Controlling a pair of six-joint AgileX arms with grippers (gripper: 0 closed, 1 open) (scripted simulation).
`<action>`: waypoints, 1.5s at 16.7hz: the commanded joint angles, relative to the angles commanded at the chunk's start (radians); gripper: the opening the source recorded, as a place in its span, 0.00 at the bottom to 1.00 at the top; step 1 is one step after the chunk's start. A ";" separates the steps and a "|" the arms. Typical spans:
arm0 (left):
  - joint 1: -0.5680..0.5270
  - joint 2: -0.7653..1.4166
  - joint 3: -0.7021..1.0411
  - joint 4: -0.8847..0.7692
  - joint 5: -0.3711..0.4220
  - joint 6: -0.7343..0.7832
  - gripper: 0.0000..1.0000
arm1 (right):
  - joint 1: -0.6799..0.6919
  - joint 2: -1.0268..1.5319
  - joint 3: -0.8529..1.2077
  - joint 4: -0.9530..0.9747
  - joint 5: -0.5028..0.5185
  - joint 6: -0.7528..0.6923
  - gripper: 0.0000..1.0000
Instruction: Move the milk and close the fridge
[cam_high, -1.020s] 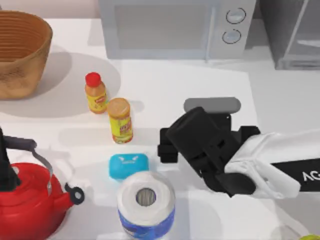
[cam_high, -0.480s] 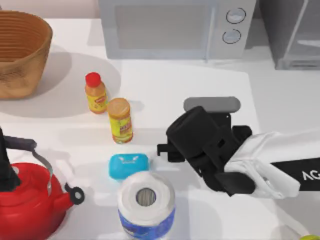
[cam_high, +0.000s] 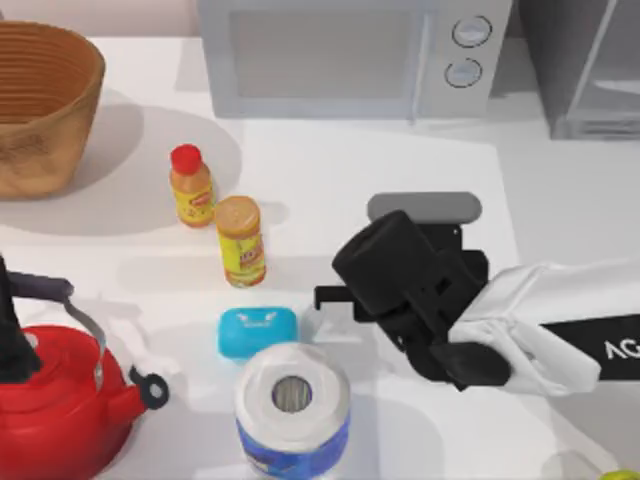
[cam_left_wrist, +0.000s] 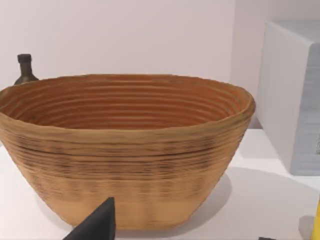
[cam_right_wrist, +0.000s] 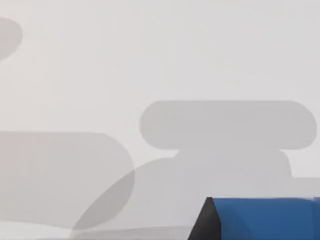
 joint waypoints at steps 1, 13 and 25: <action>0.000 0.000 0.000 0.000 0.000 0.000 1.00 | 0.000 0.000 0.000 0.000 0.000 0.000 0.00; 0.000 0.000 0.000 0.000 0.000 0.000 1.00 | 0.000 -0.046 0.029 -0.085 -0.001 -0.002 0.00; 0.000 0.000 0.000 0.000 0.000 0.000 1.00 | -0.111 -0.160 0.004 0.038 -0.127 -0.136 0.00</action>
